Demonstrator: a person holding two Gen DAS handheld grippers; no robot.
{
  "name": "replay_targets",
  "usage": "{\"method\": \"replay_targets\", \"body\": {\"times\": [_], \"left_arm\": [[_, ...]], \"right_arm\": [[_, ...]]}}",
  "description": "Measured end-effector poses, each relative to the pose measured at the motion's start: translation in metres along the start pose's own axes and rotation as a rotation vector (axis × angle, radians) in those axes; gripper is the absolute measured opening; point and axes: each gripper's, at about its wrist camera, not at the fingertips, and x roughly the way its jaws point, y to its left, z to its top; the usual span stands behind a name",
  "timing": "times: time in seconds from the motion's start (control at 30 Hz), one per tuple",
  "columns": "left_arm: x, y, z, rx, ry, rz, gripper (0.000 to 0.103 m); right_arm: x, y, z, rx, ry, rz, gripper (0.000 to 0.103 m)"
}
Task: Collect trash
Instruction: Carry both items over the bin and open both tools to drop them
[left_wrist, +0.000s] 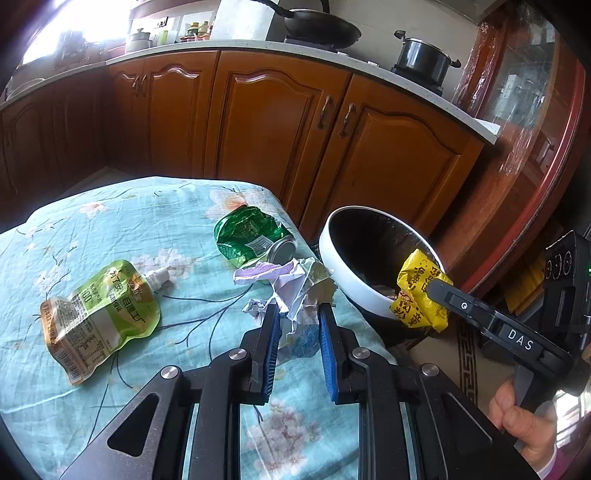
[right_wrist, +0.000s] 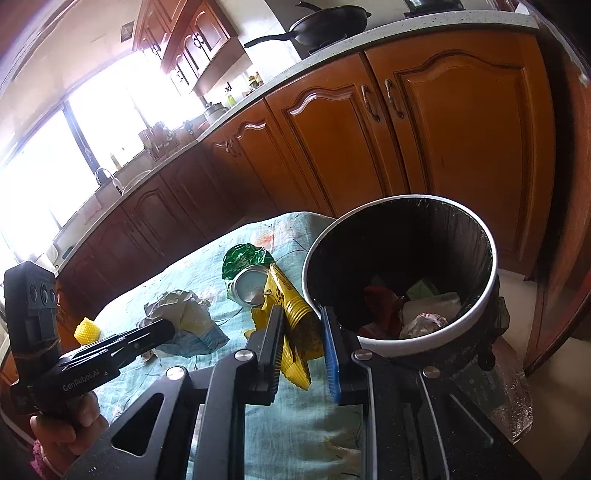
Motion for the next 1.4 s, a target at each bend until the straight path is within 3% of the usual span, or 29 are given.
{"method": "replay_targets", "body": {"times": [0.8,1.1,1.4], "left_arm": [[0.029,-0.05,0.026,0.086,0.015,-0.065,0.019],[0.063,-0.069,0.048,0.122,0.037,-0.083,0.02],[0.107,-0.081,0.06,0.133,0.088,-0.056,0.02]], "right_arm": [[-0.017,-0.054,0.022,0.054,-0.05,-0.091,0.02],[-0.01,-0.078,0.042,0.059,-0.049,-0.136,0.02],[0.007,-0.091,0.056,0.053,-0.023,-0.161,0.02]]}}
